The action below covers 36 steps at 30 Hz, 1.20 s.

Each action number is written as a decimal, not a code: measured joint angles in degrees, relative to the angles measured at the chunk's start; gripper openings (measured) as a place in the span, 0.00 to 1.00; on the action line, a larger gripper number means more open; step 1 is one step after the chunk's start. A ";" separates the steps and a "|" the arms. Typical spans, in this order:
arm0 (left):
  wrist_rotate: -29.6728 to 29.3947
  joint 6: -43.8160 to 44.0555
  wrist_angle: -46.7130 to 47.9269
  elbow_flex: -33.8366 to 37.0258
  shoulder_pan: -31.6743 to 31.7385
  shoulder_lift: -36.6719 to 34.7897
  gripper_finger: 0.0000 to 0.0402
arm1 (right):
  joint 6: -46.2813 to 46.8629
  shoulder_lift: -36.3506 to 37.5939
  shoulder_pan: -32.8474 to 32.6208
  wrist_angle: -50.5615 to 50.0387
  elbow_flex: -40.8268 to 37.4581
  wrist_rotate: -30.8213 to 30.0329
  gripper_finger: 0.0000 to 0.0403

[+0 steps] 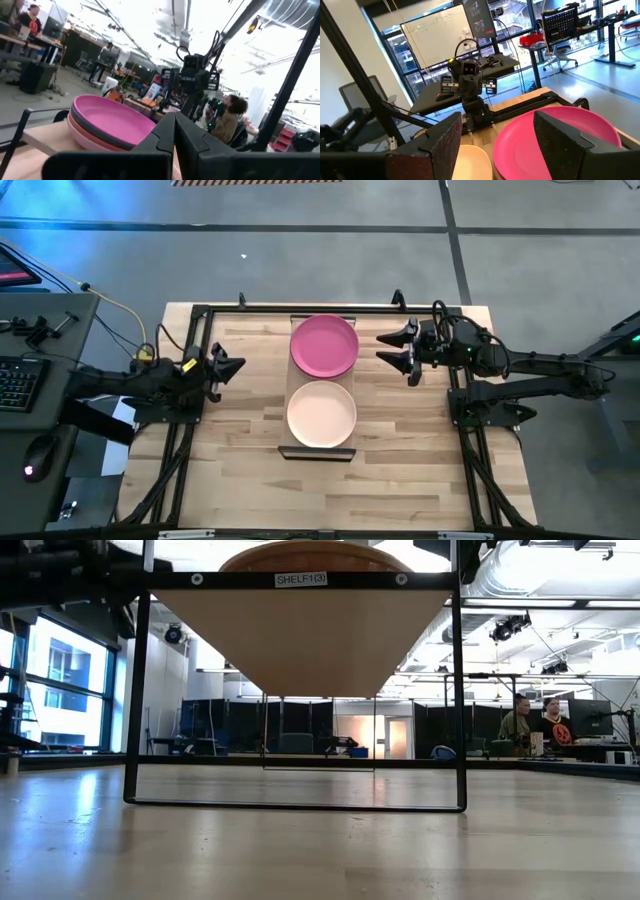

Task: Place and stack plates onto a shelf
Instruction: Return to Home Position

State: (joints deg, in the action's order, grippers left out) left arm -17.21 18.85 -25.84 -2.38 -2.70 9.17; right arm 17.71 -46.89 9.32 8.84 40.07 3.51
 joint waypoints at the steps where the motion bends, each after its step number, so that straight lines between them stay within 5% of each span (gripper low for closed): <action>1: 0.00 -0.33 0.09 0.73 0.00 -0.99 0.00 | 0.20 0.00 0.00 0.00 0.00 0.01 0.58; 15: 0.13 -1.10 14.27 1.71 0.00 -8.53 0.00 | -0.17 0.08 0.00 -0.25 0.00 0.15 0.58; 23: 1.63 1.51 22.51 1.71 -0.02 -8.39 0.00 | -1.75 4.13 0.00 -11.82 0.00 3.53 0.56; 31: 1.53 -0.44 23.04 1.69 0.02 -7.74 0.00 | -4.87 14.75 0.00 -29.22 -1.08 7.72 0.26; 36: 1.61 -0.48 23.05 1.69 0.04 -7.74 0.00 | 1.57 28.46 -0.02 -30.77 -10.12 13.30 0.03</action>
State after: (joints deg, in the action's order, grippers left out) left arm -15.59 18.37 -2.80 -0.69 -2.66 1.43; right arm 19.28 -18.43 9.30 -21.93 29.96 16.81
